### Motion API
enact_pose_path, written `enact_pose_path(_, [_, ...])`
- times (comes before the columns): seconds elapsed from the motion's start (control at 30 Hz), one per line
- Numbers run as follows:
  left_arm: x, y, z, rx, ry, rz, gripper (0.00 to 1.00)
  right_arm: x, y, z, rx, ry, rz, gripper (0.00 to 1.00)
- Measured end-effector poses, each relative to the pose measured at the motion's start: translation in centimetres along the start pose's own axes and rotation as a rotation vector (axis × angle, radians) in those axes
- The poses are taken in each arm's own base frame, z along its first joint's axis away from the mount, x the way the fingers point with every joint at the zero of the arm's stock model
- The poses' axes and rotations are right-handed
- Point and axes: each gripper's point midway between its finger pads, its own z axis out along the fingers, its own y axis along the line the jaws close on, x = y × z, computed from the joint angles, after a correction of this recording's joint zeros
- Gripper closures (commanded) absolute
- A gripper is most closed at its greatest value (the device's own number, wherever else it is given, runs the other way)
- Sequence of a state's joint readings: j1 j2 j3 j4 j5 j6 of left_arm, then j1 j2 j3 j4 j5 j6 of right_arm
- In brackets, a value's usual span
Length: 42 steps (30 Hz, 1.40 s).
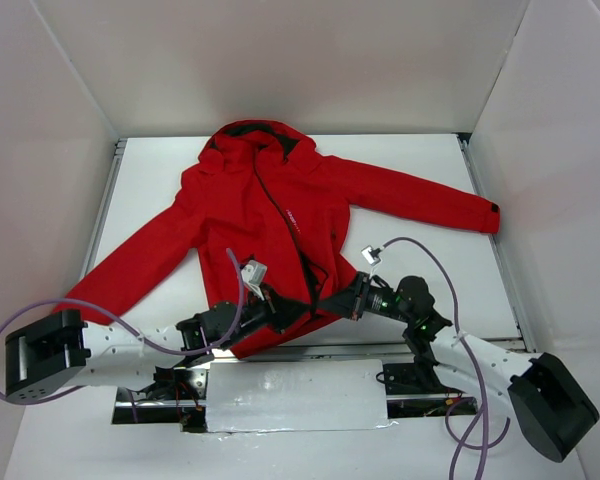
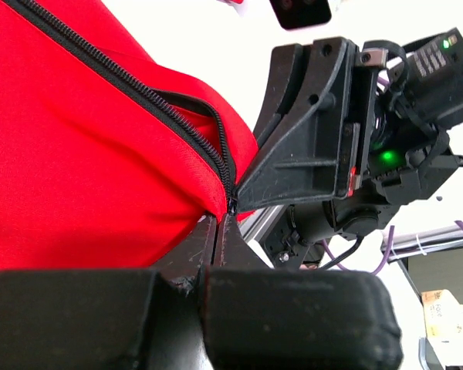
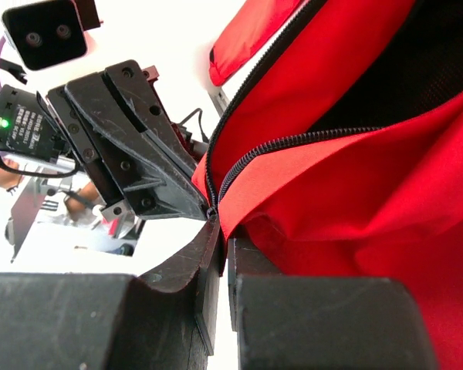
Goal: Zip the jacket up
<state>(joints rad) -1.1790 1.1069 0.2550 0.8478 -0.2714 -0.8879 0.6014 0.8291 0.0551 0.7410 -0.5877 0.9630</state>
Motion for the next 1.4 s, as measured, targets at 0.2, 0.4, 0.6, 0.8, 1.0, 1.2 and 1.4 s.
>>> enact_pose_path(0.2, [-0.5, -0.2, 0.3, 0.011, -0.021, -0.003, 1.00, -1.4, 0.4, 0.0, -0.020, 0.032, 0.031, 1.00])
enact_pose_path(0.4, [-0.9, -0.5, 0.2, 0.021, -0.035, -0.008, 1.00, -1.7, 1.3, -0.2, -0.056, 0.056, 0.024, 1.00])
enact_pose_path(0.6, [-0.8, -0.9, 0.2, 0.042, -0.032, 0.009, 1.00, -1.8, 1.1, -0.2, -0.053, 0.066, 0.047, 1.00])
enact_pose_path(0.8, [-1.1, -1.0, 0.5, 0.058, -0.046, 0.029, 1.00, -2.7, 1.0, 0.2, -0.038, 0.080, 0.083, 1.00])
enact_pose_path(1.0, [-1.2, -0.7, 0.9, 0.053, -0.055, 0.035, 1.00, -3.2, 1.0, 0.5, -0.031, 0.093, 0.092, 1.00])
enact_pose_path(1.2, [-0.5, 0.5, 1.1, 0.016, -0.045, 0.029, 1.00, -2.7, -0.3, 0.7, 0.002, 0.112, 0.111, 0.91])
enact_pose_path(1.4, [0.6, 1.2, 0.9, 0.009, -0.014, 0.013, 1.00, -1.5, -1.7, 0.4, 0.033, 0.140, 0.135, 0.86])
